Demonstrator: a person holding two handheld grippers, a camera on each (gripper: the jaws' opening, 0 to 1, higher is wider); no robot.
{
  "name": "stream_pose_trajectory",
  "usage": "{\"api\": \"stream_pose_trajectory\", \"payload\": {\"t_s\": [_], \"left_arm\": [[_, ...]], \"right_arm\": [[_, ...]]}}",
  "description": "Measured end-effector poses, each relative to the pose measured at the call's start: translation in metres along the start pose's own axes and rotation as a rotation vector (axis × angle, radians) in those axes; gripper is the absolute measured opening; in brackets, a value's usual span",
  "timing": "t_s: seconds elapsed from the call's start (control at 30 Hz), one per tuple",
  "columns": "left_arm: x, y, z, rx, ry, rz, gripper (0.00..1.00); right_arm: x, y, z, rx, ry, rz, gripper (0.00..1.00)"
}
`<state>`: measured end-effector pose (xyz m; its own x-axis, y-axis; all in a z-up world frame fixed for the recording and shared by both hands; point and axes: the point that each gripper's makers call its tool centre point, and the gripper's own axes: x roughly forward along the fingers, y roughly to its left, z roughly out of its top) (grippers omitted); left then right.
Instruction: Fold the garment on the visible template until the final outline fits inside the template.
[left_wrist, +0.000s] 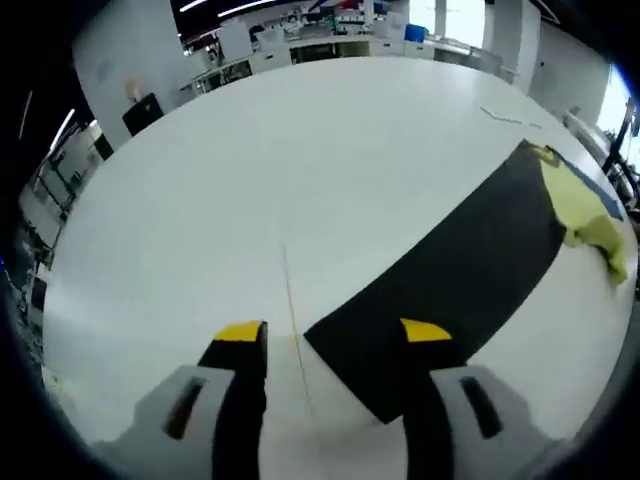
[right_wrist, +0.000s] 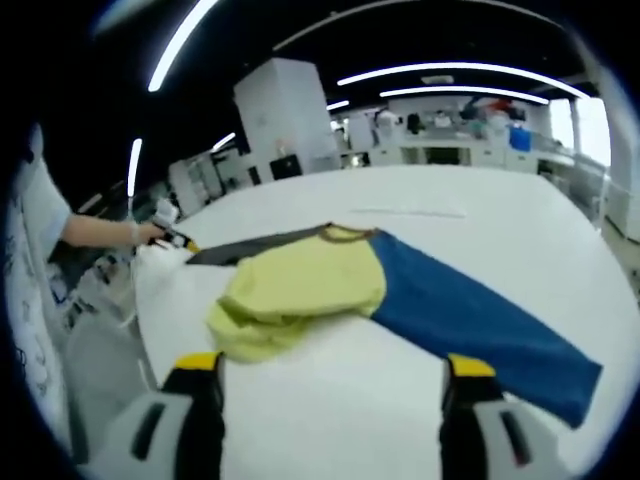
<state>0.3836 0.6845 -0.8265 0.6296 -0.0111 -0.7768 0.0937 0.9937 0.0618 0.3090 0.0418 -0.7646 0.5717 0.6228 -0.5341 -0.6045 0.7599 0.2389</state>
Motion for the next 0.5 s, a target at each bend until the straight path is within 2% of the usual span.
{"api": "stream_pose_trajectory", "payload": {"t_s": [0.03, 0.13, 0.2, 0.27, 0.4, 0.47, 0.5], "left_arm": [[-0.001, -0.004, 0.006, -0.012, -0.035, -0.021, 0.58], [-0.005, -0.014, 0.013, -0.03, -0.074, -0.067, 0.64], [-0.015, -0.026, 0.014, -0.038, -0.095, -0.098, 0.71], [-0.016, -0.039, 0.021, -0.018, -0.126, -0.156, 0.77], [-0.016, -0.055, 0.028, 0.006, -0.151, -0.22, 0.96], [-0.023, -0.071, 0.03, 0.026, -0.165, -0.266, 0.99], [-0.027, -0.079, 0.036, 0.05, -0.194, -0.289, 0.99]], "right_arm": [[0.001, 0.002, 0.0, -0.002, 0.0, 0.002, 0.9], [0.001, 0.003, 0.002, -0.005, -0.005, 0.008, 0.9], [0.001, 0.003, 0.004, -0.004, -0.01, 0.01, 0.9], [0.001, 0.004, 0.006, -0.005, -0.014, 0.015, 0.91], [0.0, 0.007, 0.009, -0.012, -0.018, 0.022, 0.92], [-0.001, 0.007, 0.01, -0.018, -0.019, 0.024, 0.92], [-0.001, 0.008, 0.01, -0.02, -0.019, 0.025, 0.92]]}}
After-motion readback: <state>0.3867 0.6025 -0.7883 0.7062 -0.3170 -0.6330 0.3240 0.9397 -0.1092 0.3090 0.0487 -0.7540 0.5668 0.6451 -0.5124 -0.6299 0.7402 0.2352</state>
